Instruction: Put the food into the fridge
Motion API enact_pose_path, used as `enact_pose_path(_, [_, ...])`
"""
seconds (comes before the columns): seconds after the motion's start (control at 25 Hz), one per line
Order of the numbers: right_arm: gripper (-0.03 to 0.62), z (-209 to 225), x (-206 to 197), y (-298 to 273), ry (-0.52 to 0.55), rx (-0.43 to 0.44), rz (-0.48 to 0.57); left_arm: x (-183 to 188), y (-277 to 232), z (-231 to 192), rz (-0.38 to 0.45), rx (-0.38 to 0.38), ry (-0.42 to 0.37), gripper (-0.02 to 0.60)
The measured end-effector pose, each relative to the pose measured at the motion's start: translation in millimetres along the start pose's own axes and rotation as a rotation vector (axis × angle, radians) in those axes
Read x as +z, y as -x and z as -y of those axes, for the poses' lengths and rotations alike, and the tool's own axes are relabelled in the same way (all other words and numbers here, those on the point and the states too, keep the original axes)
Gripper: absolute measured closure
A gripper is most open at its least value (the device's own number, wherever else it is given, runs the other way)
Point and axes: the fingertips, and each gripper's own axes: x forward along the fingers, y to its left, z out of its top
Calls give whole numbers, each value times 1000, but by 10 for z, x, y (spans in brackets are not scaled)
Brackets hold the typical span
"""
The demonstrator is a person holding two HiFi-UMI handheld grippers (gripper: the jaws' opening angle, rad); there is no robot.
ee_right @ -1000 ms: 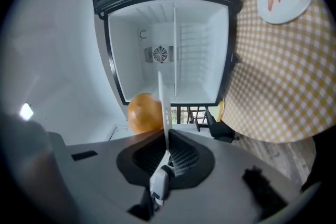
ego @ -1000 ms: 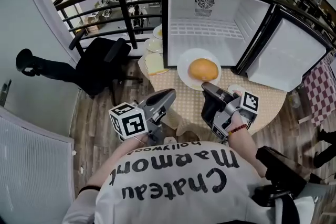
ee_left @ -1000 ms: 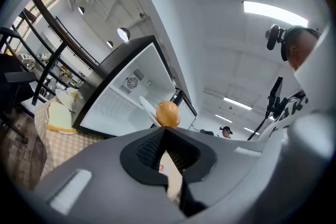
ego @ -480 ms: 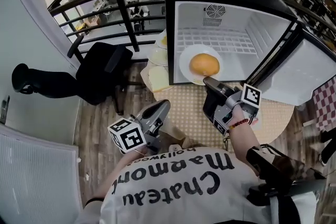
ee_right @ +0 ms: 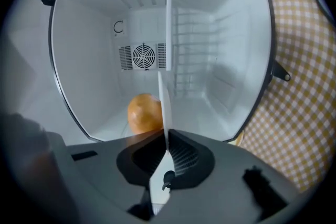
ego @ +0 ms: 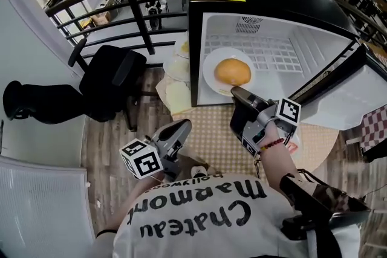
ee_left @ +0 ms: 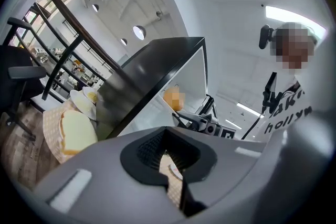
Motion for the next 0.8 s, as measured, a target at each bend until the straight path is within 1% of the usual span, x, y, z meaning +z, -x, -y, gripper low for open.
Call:
enact_pose_path(0.2, [566,-9,72,-121,-12,-13,28,97,-108,-217,-5,-4,21,580])
enact_pose_path(0.36, [566,-26,104,-180,-18,-25,58,161,-142,-278,-13,1,31,580])
enact_pose_path(0.6, [568,-37,153,-230,-19,-33,118,186,-163,-266,-46,-49,25,580])
enact_pose_path(0.8, [566,-54,200,-296,-5,-56,174,293,-95,-332,-79,-80,8,580])
